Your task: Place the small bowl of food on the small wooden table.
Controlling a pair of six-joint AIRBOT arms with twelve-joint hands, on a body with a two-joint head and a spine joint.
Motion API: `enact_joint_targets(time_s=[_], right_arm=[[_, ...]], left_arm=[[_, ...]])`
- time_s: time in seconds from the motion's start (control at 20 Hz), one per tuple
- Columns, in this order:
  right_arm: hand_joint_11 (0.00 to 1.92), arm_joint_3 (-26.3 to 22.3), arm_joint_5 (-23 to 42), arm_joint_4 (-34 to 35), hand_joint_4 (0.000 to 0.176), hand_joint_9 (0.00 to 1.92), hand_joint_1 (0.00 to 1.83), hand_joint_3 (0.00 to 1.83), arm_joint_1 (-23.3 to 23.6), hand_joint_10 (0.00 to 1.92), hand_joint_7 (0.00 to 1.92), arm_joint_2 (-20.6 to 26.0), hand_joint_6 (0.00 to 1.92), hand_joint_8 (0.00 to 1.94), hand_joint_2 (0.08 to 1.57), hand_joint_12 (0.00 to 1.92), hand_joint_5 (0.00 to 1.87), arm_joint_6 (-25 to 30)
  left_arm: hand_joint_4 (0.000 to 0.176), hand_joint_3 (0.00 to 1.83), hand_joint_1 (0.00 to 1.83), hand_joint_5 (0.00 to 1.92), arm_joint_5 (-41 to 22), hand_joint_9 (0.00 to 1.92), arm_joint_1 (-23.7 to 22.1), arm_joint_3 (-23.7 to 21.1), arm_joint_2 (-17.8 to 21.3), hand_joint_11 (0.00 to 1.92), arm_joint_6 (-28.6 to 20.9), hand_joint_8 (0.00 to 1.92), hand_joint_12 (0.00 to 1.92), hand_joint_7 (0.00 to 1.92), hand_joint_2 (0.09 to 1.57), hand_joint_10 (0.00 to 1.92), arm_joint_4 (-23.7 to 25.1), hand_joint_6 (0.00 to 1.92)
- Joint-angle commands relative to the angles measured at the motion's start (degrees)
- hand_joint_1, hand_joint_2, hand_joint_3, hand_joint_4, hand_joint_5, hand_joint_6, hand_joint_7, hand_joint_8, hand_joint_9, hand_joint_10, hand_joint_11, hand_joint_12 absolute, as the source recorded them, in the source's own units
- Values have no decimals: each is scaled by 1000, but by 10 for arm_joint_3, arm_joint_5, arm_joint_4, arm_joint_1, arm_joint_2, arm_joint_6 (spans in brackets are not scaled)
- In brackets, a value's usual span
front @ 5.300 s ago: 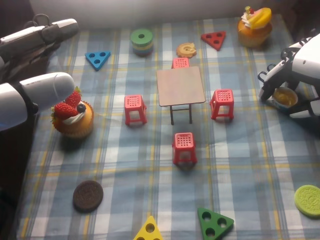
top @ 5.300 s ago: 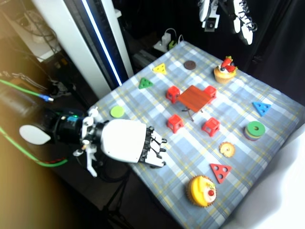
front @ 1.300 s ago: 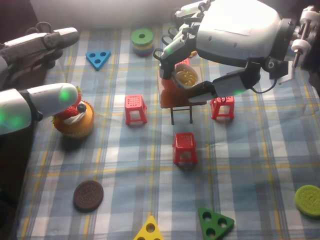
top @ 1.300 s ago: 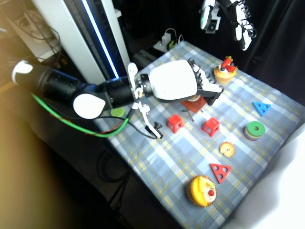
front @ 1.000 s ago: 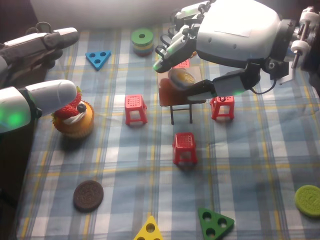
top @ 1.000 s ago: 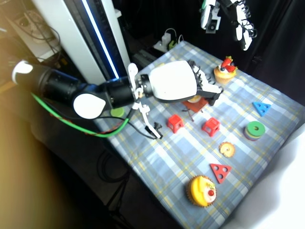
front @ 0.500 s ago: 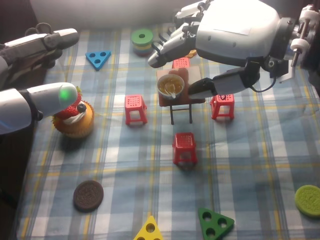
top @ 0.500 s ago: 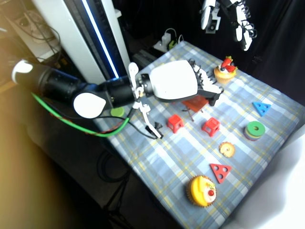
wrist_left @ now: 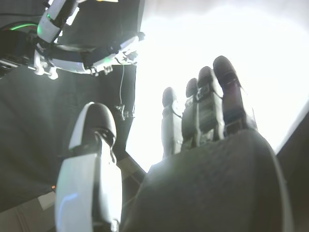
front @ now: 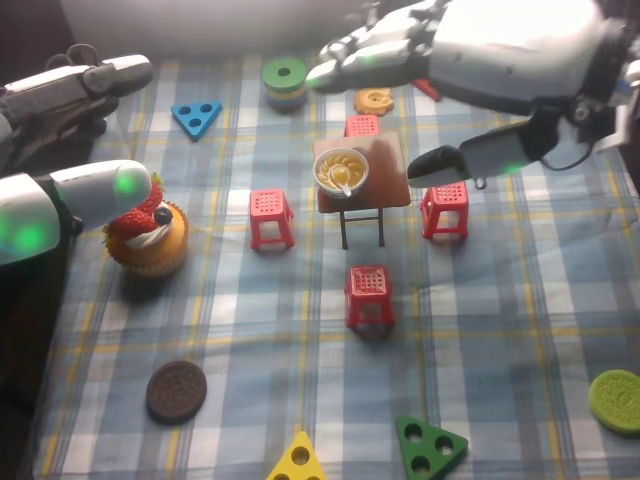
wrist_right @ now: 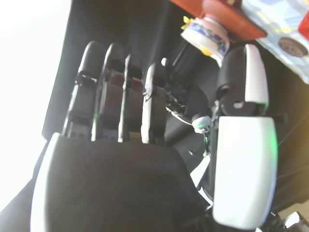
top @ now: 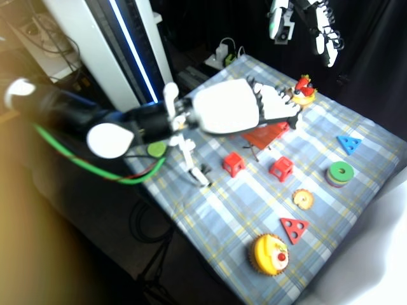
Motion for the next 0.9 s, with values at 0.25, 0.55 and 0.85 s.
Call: enact_joint_targets(time_s=[0.25,0.55,0.85], right_arm=[[0,-49,119,70,140,52,861,8,-12,3,73,81,2,3,952,366,95,-5],[0,-119,380,337,160,0,903,0,-264,0,0,145,0,0,879,0,0,-67],[12,-172,581,462,118,53,786,6,-426,6,80,156,7,4,986,7,101,-76]], left_arm=[[53,0,374,382,-117,294,3,-9,3,0,-6,6,737,321,971,11,-14,0],[26,0,480,128,-234,64,21,-22,11,0,-41,3,171,113,931,2,-14,2],[60,0,408,70,-327,91,42,-22,-1,2,-107,16,316,98,1018,6,-11,12]])
